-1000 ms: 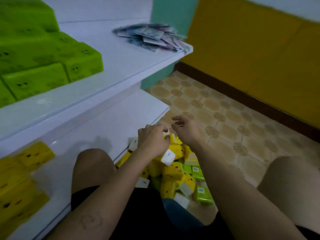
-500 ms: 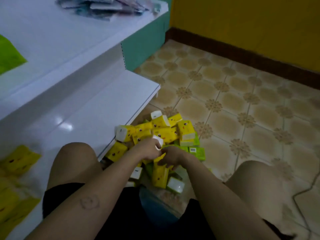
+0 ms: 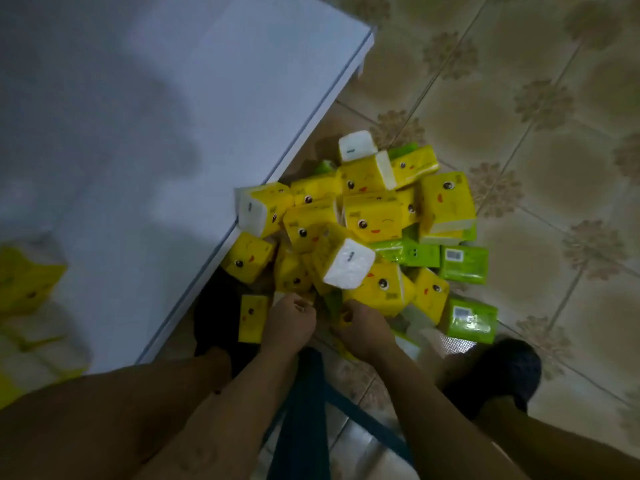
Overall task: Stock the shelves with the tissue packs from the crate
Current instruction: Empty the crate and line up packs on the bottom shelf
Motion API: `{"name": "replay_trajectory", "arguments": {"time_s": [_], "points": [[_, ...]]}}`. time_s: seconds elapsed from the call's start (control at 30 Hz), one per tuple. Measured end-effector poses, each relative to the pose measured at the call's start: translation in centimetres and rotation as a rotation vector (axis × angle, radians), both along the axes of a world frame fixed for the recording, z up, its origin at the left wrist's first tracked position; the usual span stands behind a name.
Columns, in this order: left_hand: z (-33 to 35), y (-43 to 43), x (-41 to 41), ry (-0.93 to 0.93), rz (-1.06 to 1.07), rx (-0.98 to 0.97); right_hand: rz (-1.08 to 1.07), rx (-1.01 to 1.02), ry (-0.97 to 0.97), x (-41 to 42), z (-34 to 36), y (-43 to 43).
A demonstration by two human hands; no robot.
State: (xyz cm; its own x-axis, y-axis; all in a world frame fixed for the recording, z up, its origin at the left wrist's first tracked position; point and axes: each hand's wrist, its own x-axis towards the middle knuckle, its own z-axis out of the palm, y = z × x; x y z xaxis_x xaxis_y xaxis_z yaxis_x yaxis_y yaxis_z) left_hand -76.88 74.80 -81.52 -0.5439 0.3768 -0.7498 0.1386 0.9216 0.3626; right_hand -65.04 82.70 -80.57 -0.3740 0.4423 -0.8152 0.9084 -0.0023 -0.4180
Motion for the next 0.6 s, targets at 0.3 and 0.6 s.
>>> {"name": "replay_trajectory", "arguments": {"time_s": [0.3, 0.6], "points": [[-1.4, -5.6, 1.0, -0.076, -0.096, -0.141, 0.243, -0.248, -0.117, 0.9, 0.0, -6.3], [3.0, -3.7, 0.0, -0.101, -0.035, 0.104, -0.059, 0.102, 0.033, 0.3, 2.3, -6.8]]}}
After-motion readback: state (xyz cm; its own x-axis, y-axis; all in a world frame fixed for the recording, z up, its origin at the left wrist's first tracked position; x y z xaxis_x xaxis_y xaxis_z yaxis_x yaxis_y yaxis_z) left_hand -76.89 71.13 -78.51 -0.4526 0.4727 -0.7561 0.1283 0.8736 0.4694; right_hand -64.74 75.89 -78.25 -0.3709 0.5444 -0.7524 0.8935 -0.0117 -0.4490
